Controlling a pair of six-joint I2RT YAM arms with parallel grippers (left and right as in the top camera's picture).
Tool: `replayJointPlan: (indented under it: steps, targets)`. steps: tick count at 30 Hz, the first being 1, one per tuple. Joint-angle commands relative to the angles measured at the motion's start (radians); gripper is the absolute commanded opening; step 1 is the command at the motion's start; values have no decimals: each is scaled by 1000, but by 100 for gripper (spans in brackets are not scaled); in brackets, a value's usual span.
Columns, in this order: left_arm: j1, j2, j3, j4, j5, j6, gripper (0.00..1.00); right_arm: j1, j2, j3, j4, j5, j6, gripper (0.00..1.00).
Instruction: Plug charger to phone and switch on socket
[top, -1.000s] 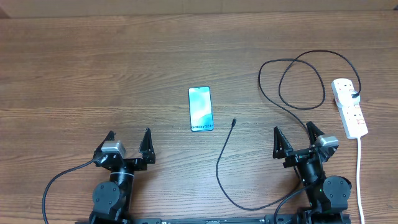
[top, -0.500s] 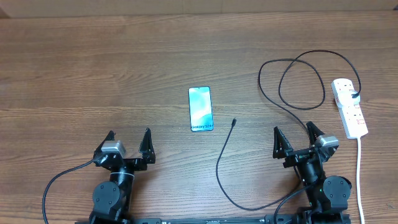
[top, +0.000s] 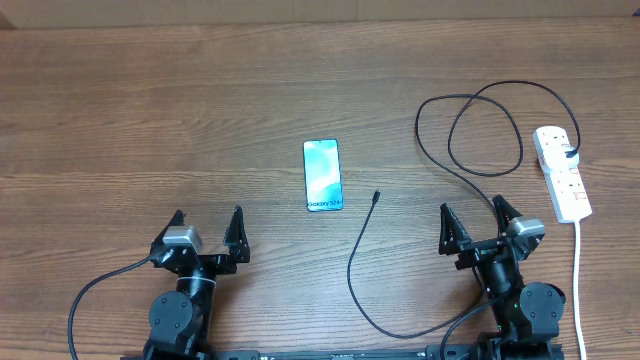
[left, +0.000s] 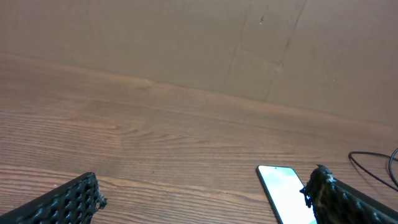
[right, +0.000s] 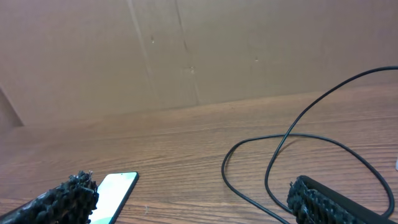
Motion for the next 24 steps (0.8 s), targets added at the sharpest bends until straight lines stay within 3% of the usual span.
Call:
replayJointPlan:
  steps: [1, 24]
  targets:
    - [5, -5, -3, -2, 7, 19, 100, 7, -11, -11, 4, 6, -5, 100]
    - [5, -5, -3, 0, -2, 19, 100, 7, -11, -11, 4, 6, -5, 100]
